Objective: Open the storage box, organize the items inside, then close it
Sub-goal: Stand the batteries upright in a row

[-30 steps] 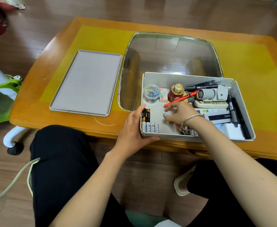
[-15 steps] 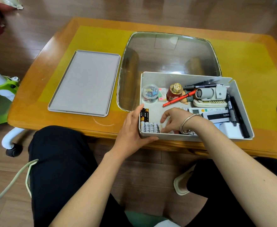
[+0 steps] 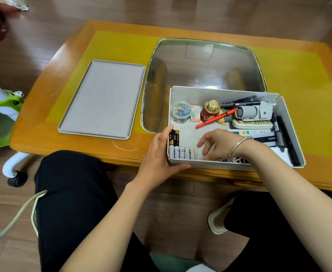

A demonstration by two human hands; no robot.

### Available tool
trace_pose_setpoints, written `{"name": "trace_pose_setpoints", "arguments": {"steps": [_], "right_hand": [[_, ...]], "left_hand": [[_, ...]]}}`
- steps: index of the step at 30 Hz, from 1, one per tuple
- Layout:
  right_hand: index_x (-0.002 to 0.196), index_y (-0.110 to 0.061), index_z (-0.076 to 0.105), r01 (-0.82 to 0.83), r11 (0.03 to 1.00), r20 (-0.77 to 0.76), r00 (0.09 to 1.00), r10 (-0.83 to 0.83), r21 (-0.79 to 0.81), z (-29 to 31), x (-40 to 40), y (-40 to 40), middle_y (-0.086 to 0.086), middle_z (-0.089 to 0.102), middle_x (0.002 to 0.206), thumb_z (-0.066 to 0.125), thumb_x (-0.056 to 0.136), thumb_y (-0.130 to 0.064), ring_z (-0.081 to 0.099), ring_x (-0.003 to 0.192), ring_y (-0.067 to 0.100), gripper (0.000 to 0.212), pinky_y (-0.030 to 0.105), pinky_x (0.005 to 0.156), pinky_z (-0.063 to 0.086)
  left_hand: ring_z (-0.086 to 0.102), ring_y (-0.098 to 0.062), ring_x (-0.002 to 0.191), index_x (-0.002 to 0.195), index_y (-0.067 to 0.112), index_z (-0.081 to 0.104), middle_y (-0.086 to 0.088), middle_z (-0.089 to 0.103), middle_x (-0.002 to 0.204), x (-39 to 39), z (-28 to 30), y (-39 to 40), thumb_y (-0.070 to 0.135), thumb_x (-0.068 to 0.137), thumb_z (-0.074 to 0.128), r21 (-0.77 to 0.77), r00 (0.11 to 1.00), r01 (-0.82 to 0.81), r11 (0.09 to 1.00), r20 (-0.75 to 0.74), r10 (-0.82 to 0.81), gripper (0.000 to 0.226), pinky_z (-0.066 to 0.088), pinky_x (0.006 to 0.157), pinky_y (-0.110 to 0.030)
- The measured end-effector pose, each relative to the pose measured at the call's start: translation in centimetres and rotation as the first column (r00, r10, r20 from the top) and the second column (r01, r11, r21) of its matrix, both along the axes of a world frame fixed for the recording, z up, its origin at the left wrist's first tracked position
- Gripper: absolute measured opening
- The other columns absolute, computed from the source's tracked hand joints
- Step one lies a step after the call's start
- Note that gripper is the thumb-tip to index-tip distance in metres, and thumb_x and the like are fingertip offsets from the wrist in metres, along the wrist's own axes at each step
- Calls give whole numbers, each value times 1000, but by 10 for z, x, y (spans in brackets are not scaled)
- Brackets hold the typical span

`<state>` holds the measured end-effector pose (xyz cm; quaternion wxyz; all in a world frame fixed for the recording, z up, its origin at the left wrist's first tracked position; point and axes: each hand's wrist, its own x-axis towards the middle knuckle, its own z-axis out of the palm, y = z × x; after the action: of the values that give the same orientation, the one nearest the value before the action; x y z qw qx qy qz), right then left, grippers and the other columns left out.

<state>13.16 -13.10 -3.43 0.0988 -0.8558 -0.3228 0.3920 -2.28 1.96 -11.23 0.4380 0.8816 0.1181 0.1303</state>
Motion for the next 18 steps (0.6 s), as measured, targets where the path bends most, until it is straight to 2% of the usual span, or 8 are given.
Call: {"name": "trace_pose_setpoints", "arguments": {"steps": [2,4,7,9,12,15,18], "right_hand": [[98,-16,67,-79,995,77,994,83,-53,0,0,-3,-3,72,86,71,78,-9,61,68,5,21,12,61,44],[90,-15,71,-110,989,124,985,121,-95,-2,0,-4,-1,72,87,70,79,-10,61,70,5,12,11,65,46],[80,-18,73,-127,977,199,967,162,-173,-5,0,1,-3,72,85,69,78,-13,64,78,10,8,25,80,54],[77,-20,73,-134,968,245,952,185,-214,-7,0,5,-2,72,83,71,75,-21,65,81,15,3,30,82,55],[81,-18,71,-100,963,322,930,180,-249,-7,0,7,1,69,83,73,70,-34,63,82,20,20,32,77,55],[77,-19,70,-61,977,363,922,134,-207,-8,2,7,1,68,82,76,69,-37,62,79,19,21,28,71,53],[76,-21,68,-61,972,334,933,137,-228,-8,2,8,-1,67,81,79,67,-42,61,79,18,25,28,69,52]], "left_hand": [[33,-7,129,145,48,4,9,28,143,0,0,0,54,62,81,-3,1000,2,1000,-1,-2,113,41,96,-28],[34,-10,131,145,48,5,8,28,144,-1,0,0,54,62,81,-9,1000,6,1000,-3,-6,113,42,97,-31],[32,-10,132,145,50,3,9,27,145,-1,1,0,55,62,80,-9,1000,7,1000,-4,-7,113,41,98,-31],[32,-10,133,145,49,3,7,27,146,-1,1,-1,54,62,81,-7,1000,4,1000,-11,-4,113,41,99,-32],[32,-12,134,145,48,4,6,27,146,-1,2,-1,55,62,80,-7,1000,5,1000,-17,-5,113,42,99,-34],[32,-11,133,145,47,5,7,27,146,0,2,0,55,62,80,-7,1000,3,1000,-18,-4,113,42,99,-34],[32,-11,133,145,46,5,7,27,147,0,1,-1,54,62,81,-8,1000,4,1000,-15,-4,113,41,98,-32]]}}
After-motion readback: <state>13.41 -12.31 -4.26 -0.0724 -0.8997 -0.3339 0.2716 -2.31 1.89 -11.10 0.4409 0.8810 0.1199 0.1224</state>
